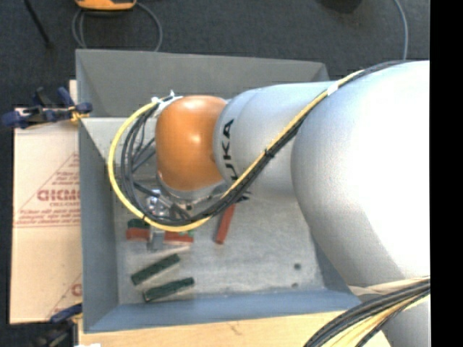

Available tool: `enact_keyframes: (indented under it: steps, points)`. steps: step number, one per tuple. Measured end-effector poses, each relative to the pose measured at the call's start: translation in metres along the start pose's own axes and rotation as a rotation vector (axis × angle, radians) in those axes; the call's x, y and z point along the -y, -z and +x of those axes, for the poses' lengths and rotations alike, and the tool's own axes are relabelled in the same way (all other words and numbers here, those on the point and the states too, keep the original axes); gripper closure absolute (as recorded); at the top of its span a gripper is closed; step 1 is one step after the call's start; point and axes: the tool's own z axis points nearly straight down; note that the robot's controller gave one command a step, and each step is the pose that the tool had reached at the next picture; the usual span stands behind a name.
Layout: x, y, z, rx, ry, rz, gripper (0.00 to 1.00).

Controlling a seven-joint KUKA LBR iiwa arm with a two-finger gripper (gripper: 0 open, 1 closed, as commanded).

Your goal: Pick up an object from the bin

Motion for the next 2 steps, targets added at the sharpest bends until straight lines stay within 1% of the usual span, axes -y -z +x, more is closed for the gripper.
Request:
enact_keyframes:
  steps: [1,2]
  points:
    - [-0.0003,0.0154,-0.0015,0.006,-0.001,-0.002,1.00]
    - [-0.0001,0.0238,-0.0018,0.008,-0.001,-0.002,1.00]
